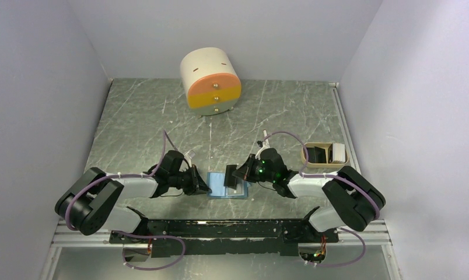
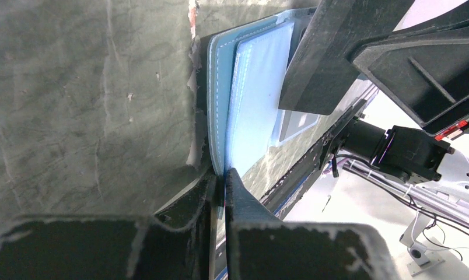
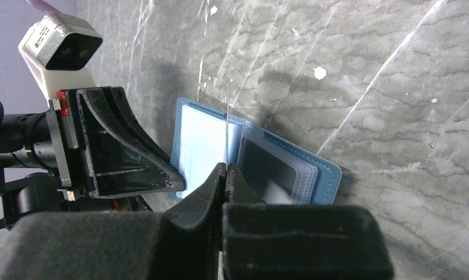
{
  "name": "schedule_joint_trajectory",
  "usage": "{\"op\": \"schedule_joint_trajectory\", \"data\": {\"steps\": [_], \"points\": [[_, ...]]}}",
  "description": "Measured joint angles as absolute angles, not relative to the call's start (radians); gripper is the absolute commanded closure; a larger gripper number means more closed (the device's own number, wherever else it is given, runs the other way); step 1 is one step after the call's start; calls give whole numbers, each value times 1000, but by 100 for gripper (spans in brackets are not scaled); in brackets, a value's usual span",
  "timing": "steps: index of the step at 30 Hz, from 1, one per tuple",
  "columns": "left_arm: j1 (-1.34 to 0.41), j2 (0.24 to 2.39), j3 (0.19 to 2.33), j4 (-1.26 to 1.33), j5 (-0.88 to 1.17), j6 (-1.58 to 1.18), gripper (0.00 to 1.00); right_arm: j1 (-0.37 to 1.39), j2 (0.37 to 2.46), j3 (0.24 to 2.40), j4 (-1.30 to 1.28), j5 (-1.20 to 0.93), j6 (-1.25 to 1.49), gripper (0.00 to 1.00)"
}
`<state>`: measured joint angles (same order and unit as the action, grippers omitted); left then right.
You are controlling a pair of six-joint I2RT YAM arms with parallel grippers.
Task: Put the credit cards into the card holder
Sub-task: Insert the credit card into the card holder.
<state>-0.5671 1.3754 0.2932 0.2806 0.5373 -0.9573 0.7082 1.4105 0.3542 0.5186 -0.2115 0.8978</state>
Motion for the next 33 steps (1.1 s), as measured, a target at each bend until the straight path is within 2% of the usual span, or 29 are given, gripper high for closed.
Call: {"op": "schedule_joint_trajectory", "data": {"steps": [33], "points": [[-567, 1346, 307, 199, 505, -939, 87, 773, 1453, 306, 585, -238, 996, 100]]}}
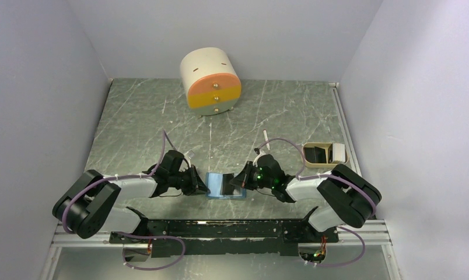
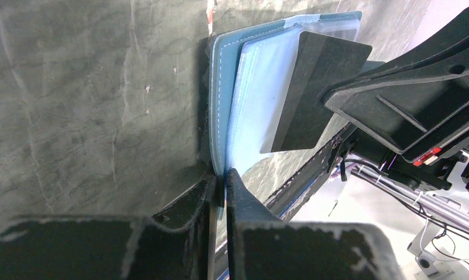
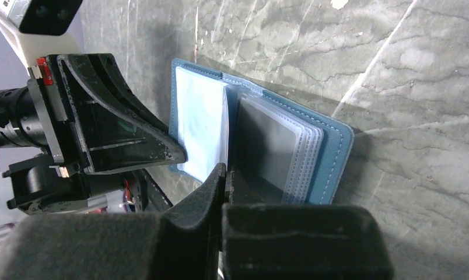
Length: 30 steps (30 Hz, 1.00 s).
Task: Put the credit cards into the card holder
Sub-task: Insert the credit card into the card holder.
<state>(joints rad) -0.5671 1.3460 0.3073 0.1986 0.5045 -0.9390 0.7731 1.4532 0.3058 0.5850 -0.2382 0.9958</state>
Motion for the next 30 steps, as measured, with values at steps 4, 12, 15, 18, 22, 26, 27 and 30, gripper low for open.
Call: {"op": "schedule_joint_trajectory", "data": {"steps": [4, 12, 15, 18, 22, 26, 27, 30], "points": [[-567, 1346, 308, 198, 504, -939, 86, 779, 1449, 307, 577, -228, 1003, 100], [-567, 1362, 314, 196, 503, -939, 86, 789, 1497, 325, 592, -243, 1010, 97], [-566, 1363, 315, 195, 503, -938, 86, 795, 1541, 361, 592, -253, 1010, 96], [-566, 1363, 315, 194, 503, -938, 86, 810, 1564, 406, 545, -241, 1006, 87], [-566, 1363, 319, 191, 502, -938, 86, 826, 1568, 449, 464, -208, 995, 75], [-566, 1363, 323, 195, 502, -939, 86, 831, 1553, 477, 385, -178, 984, 71], [-566, 1363, 325, 196, 503, -939, 86, 833, 1547, 483, 363, -168, 980, 71], [-566, 1363, 331, 201, 503, -939, 86, 834, 1534, 498, 316, -152, 973, 70]]}}
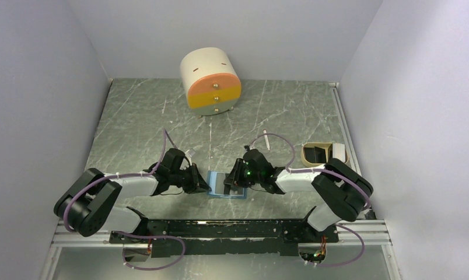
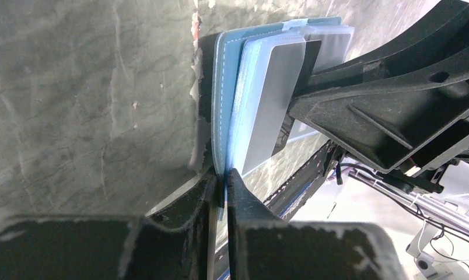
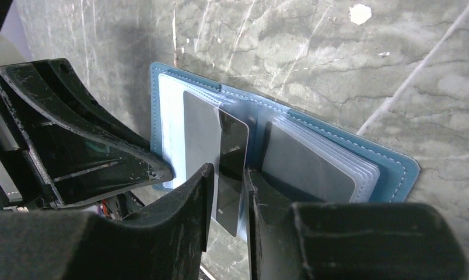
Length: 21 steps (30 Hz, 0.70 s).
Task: Put the credit cards into the card holder
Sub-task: Insert the credit card into the card holder.
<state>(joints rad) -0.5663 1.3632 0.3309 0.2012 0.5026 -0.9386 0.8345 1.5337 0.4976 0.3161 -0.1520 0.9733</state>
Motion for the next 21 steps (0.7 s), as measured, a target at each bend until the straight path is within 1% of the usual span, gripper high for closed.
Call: {"op": "schedule_joint_trajectory", "data": {"steps": [3, 10, 13, 15, 16, 21], "points": [[-566, 1363, 331, 208, 503, -939, 87, 836, 1516, 498, 292, -141, 971, 69], [-567, 1361, 332, 210, 503, -939, 88, 836, 1488, 490, 283, -145, 976, 59], [-567, 1361, 332, 210, 504, -939, 88, 836, 1475, 487, 276, -143, 976, 60], [-567, 1361, 332, 210, 504, -939, 88, 836, 1464, 487, 261, -138, 976, 64], [-567, 1360, 332, 210, 504, -939, 88, 836, 1459, 487, 252, -134, 973, 65], [-567, 1356, 332, 210, 504, -939, 88, 836, 1442, 487, 219, -119, 967, 63]]}}
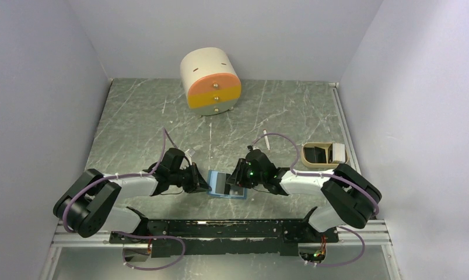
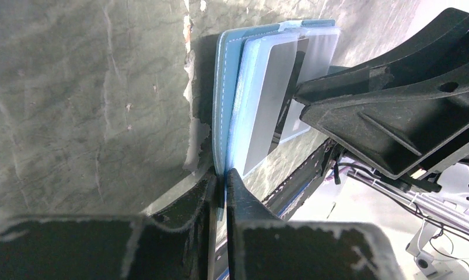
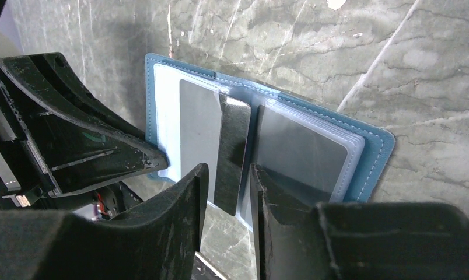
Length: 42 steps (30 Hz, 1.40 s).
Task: Put the credit cards into the card holder
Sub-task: Insert the credit card into the card holder.
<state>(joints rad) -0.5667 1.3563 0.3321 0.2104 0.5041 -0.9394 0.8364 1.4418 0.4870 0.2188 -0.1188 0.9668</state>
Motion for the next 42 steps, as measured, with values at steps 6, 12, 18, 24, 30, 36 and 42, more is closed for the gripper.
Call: {"op": "schedule_joint_trajectory", "data": {"steps": [6, 12, 18, 24, 30, 36, 42], "points": [[-567, 1354, 332, 212, 505, -943, 87, 844, 1449, 485, 236, -121, 968, 61], [-569, 1351, 332, 211, 505, -947, 87, 870, 1517, 498, 310, -138, 981, 63], [-571, 1325, 332, 202, 505, -950, 86, 887, 1531, 506, 331, -131, 980, 69], [-572, 1320, 331, 187, 504, -950, 86, 892, 1565, 508, 374, -139, 981, 76], [-573, 1320, 323, 179, 504, -951, 82, 892, 1599, 509, 433, -155, 989, 85], [-574, 1294, 320, 168, 502, -955, 77, 892, 1613, 508, 454, -160, 999, 87], [-575, 1274, 296, 197, 505, -970, 84, 892, 1613, 505, 462, -163, 1005, 81]]}}
